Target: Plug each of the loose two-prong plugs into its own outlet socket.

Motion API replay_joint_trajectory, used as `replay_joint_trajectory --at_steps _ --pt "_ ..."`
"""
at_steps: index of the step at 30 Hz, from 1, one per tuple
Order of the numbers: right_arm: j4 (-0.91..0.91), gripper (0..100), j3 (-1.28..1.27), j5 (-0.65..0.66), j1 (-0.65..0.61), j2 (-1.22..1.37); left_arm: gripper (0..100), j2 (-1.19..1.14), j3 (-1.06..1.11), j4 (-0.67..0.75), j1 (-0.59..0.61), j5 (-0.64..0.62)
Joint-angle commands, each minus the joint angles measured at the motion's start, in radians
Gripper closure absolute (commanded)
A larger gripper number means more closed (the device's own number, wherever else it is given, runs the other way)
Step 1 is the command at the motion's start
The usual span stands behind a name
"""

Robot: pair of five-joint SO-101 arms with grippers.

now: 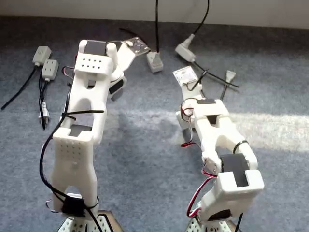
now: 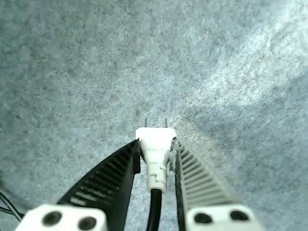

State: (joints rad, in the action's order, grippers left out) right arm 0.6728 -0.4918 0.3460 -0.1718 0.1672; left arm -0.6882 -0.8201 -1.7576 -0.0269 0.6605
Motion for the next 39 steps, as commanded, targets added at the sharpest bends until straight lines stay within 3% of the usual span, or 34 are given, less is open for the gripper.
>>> replay_joint_trajectory --at_steps 1,5,10,15,21,30,39 --pt "-0.019 81.3 0.036 0.021 0.007 -0.008 99 0.13 -0.005 -0.006 0.002 -0.014" --pt "-0.019 90.9 0.036 0.023 0.015 -0.01 99 0.209 0.031 -0.006 -0.018 -0.014" --pt "-0.016 91.3 0.028 0.066 -0.001 -0.013 99 0.272 0.193 -0.003 -0.035 -0.014" --pt "0.082 91.4 0.039 -0.061 -0.067 -0.018 99 0.323 0.294 -0.002 -0.035 -0.037" --pt "0.163 91.5 0.001 -0.002 -0.156 -0.154 99 0.414 0.364 0.071 -0.036 -0.058" --pt "0.16 91.5 -0.197 -0.009 -0.297 -0.361 99 0.529 0.542 0.123 -0.085 -0.063" --pt "0.018 91.5 -0.36 -0.014 -0.315 -0.363 99 0.598 0.615 0.121 -0.085 -0.146"
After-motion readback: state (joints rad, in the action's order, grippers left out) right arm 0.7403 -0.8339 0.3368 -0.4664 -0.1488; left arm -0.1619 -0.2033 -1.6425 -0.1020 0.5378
